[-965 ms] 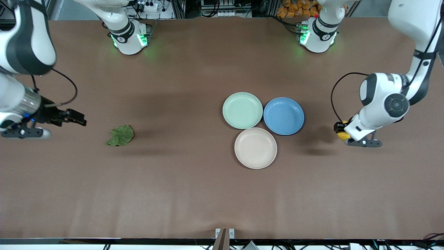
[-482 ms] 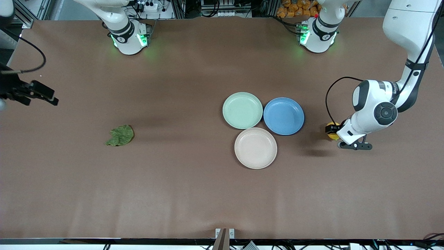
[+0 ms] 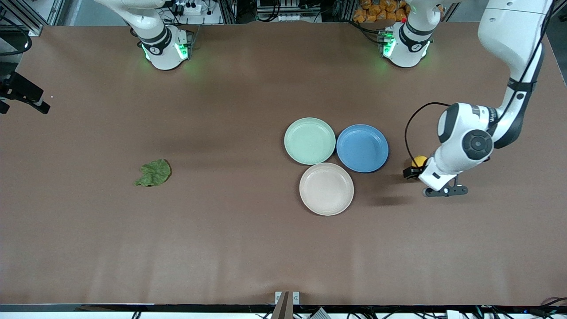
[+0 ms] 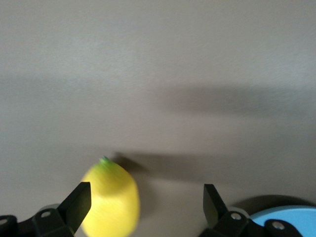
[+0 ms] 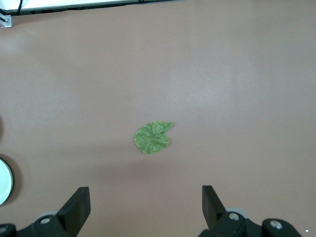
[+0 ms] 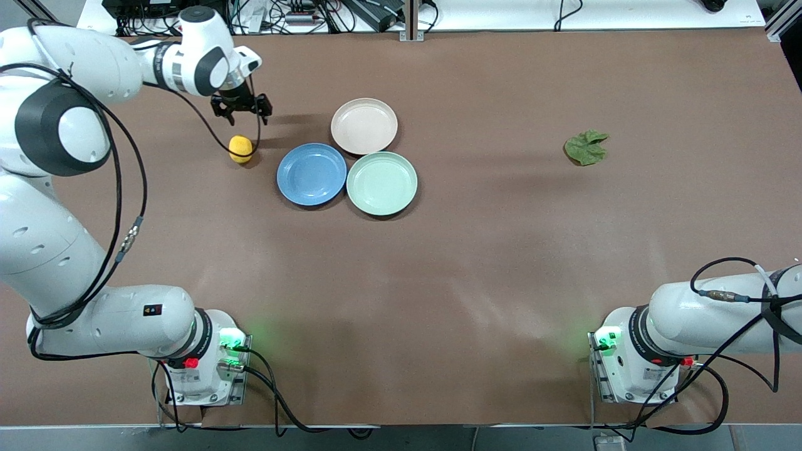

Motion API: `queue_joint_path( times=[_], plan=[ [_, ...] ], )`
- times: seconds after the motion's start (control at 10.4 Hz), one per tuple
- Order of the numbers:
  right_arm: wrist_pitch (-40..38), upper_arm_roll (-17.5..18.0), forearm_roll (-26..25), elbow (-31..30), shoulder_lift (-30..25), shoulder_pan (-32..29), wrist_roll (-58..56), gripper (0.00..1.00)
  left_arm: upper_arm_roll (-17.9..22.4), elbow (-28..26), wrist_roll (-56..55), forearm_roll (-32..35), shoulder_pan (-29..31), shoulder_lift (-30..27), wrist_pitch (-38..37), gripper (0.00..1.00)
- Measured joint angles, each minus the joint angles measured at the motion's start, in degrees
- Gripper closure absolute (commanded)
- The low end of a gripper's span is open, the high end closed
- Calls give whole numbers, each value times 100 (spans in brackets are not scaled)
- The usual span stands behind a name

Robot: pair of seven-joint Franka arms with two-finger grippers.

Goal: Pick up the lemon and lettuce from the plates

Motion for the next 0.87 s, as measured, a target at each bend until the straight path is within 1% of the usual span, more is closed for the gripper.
queue_joint_path(
  times=[0.19,0.29,0.48,0.68,0.77,0.87],
  plan=[
    [-12,116,-28,0,4,1,347,0,-72,-134,-234,0,-64,-149,-11,0],
    [-26,150,-44,1,6,1,388,0,-87,-351,-286,0,-63,-363,-15,0],
    [-35,158,-72,24,7,1,364,0,-151,-932,-416,-65,-56,-986,-23,0],
    [-174,176,-142,120,0,2,148,0,-205,-1555,-457,-167,-57,-1758,-47,0],
    [-262,243,-305,128,0,3,66,0,-205,-1791,-457,-181,-55,-2085,-57,0],
    [-314,442,-561,126,9,7,53,0,-205,-1952,-457,-204,-52,-2380,-85,0]
  ],
)
